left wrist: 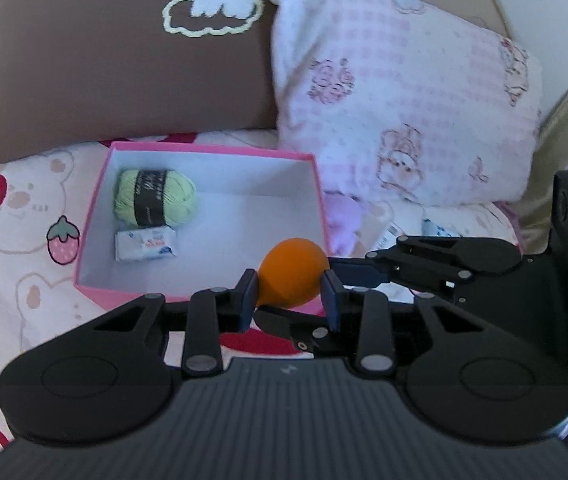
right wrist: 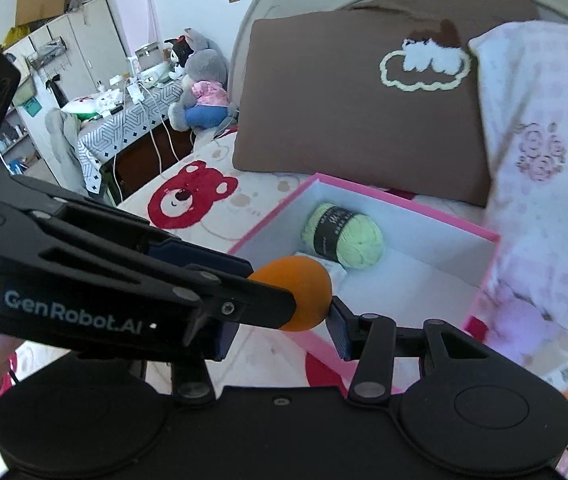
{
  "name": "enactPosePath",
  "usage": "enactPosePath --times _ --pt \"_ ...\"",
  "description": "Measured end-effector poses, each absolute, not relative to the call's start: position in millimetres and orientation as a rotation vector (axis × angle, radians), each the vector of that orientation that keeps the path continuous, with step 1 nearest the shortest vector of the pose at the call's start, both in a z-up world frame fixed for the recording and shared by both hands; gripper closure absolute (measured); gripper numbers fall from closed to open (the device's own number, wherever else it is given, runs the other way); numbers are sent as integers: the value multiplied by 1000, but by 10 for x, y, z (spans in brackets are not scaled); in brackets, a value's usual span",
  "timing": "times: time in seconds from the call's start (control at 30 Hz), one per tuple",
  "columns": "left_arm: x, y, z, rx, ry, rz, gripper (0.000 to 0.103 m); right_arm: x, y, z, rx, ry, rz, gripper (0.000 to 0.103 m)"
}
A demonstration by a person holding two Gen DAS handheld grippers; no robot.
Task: Organize objects
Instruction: 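Lower the orange sponge into the pink box beside the yarn ball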
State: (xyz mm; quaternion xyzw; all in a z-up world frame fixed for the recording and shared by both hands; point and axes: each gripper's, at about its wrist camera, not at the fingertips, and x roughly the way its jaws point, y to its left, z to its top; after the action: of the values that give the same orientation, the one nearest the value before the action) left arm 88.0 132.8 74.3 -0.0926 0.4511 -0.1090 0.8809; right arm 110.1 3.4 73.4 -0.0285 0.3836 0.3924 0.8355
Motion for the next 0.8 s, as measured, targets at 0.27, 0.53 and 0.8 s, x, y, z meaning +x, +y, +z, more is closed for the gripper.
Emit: enactPosePath --times 0.27,0.53,0.8 --pt "1410 1615 539 -235 986 -145 71 1612 385 557 -77 853 847 50" --pt "1797 2000 177 -305 1014 -34 71 2155 737 193 -62 954 941 50" --pt "1987 2306 -211 -353 1021 36 73 2434 1084 -169 -74 1028 982 50"
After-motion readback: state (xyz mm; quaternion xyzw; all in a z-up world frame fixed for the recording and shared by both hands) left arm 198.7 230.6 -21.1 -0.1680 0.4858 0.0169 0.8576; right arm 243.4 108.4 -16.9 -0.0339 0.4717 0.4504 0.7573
